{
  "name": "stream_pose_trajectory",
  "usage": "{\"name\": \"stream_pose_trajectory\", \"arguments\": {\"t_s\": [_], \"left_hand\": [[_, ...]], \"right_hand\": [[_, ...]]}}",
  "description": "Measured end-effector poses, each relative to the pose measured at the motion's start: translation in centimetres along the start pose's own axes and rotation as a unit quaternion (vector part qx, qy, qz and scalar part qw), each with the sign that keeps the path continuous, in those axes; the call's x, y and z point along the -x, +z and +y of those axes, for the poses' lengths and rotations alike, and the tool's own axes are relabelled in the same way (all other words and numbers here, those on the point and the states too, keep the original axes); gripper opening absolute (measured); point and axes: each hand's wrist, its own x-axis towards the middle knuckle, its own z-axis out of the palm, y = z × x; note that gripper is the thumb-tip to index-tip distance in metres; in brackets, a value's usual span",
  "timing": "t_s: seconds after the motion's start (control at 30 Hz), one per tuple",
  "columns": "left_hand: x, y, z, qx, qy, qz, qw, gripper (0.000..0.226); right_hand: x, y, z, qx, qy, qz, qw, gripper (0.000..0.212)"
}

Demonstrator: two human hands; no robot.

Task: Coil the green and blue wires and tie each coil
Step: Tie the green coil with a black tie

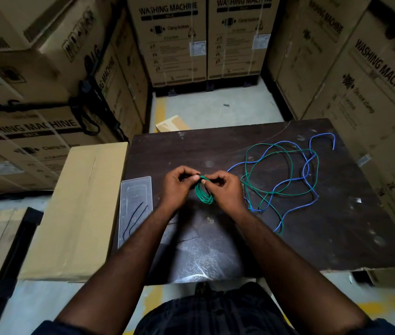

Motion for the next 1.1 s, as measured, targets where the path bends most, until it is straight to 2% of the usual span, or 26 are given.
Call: {"name": "stream_pose_trajectory", "arguments": {"t_s": [0.3, 0.53, 0.67, 0.77, 0.87, 0.97, 1.1], "left_hand": [[-0.1, 0.3, -0.2, -0.001, 0.001, 0.006, 1.000, 0.024], [-0.3, 0.4, -0.2, 0.005, 0.003, 0.002, 1.000, 0.015], [-0.4, 0.4, -0.5, 0.009, -0.002, 0.007, 1.000, 0.019], [-0.4, 0.4, -0.7, 0.006, -0.008, 0.005, 1.000, 0.014], [-0.2, 0.4, -0.6, 0.040, -0.044, 0.018, 0.998, 0.013], [-0.3, 0.3, -0.3, 0.091, -0.119, 0.020, 0.989, 0.019], [-0.6, -0.4, -0.1, 0.101, -0.241, -0.048, 0.964, 0.028]], "right_hand": [[-0.3, -0.1, 0.0, 0.024, 0.001, 0.009, 1.000, 0.009], [-0.2, 0.1, 0.0, -0.026, 0.046, 0.015, 0.998, 0.012], [-0.1, 0.0, 0.1, -0.008, 0.018, 0.012, 1.000, 0.010], [0.1, -0.2, -0.1, 0.000, 0.002, 0.006, 1.000, 0.015], [0.2, -0.4, -0.1, -0.001, 0.001, 0.003, 1.000, 0.020], [0.2, -0.6, 0.2, -0.014, 0.007, -0.021, 1.000, 0.015], [0.3, -1.0, -0.2, -0.046, 0.016, -0.079, 0.996, 0.015]]}}
